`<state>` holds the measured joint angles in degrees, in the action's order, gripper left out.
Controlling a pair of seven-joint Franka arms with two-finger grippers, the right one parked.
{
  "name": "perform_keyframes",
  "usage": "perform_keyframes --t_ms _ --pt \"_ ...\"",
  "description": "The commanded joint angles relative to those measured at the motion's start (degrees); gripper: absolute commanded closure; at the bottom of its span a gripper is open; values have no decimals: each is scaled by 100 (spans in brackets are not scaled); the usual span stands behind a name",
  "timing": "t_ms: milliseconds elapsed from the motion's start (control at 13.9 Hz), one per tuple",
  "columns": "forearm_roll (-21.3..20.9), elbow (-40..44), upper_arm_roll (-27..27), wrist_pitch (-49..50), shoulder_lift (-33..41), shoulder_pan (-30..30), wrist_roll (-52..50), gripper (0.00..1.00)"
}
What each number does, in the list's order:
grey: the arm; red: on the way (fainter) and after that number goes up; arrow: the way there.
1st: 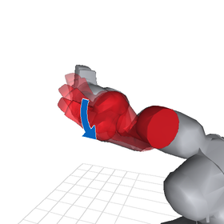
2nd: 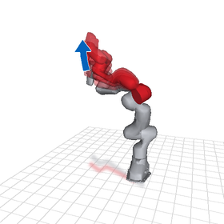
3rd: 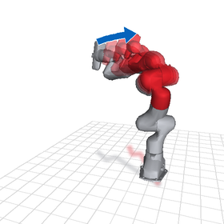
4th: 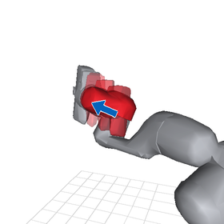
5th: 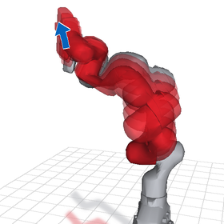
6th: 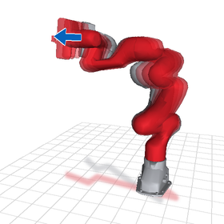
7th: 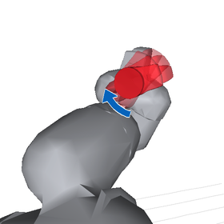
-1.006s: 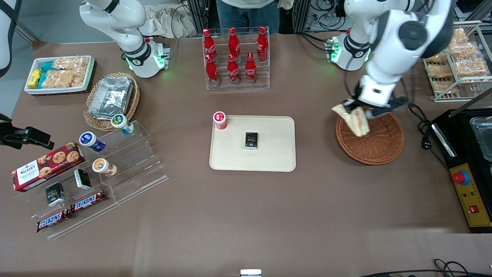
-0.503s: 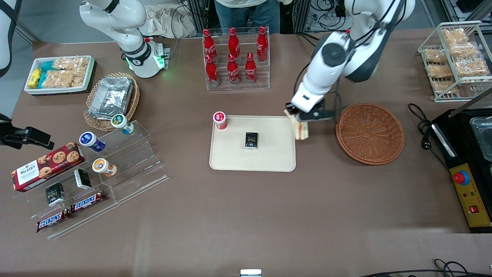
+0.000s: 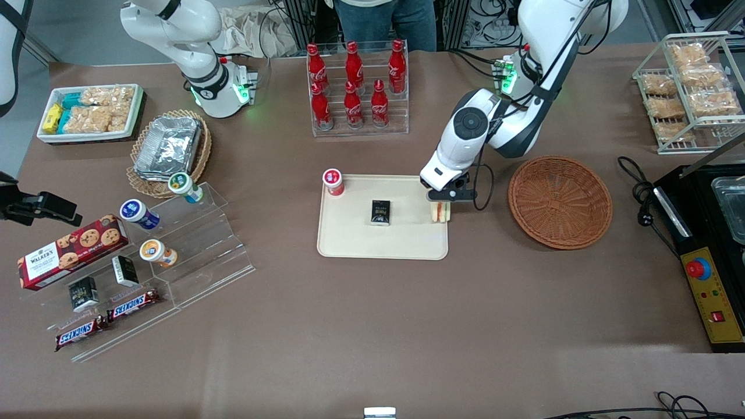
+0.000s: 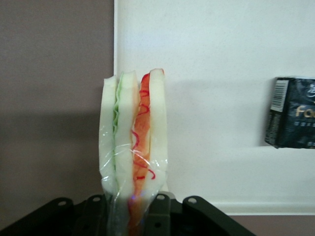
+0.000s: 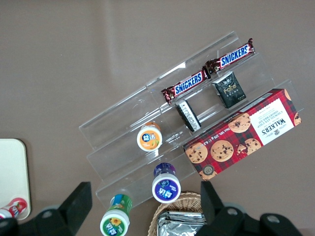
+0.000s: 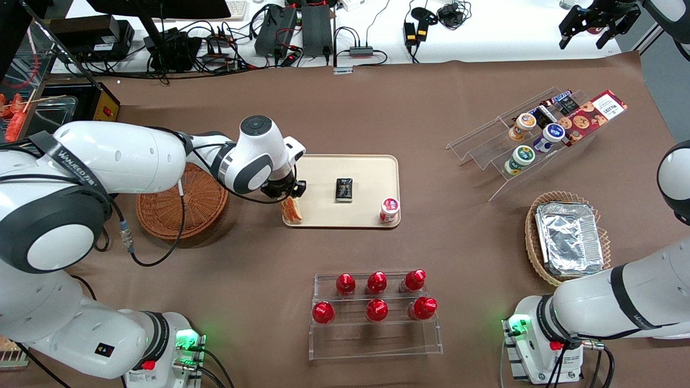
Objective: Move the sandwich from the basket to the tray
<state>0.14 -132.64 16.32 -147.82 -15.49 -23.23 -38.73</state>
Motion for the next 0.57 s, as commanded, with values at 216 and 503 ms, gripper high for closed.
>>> perform_keyframes --t_ms 216,503 --pt "-612 624 -68 -186 -638 -103 -361 0" --pt "-647 1493 -76 460 -631 -182 -1725 0"
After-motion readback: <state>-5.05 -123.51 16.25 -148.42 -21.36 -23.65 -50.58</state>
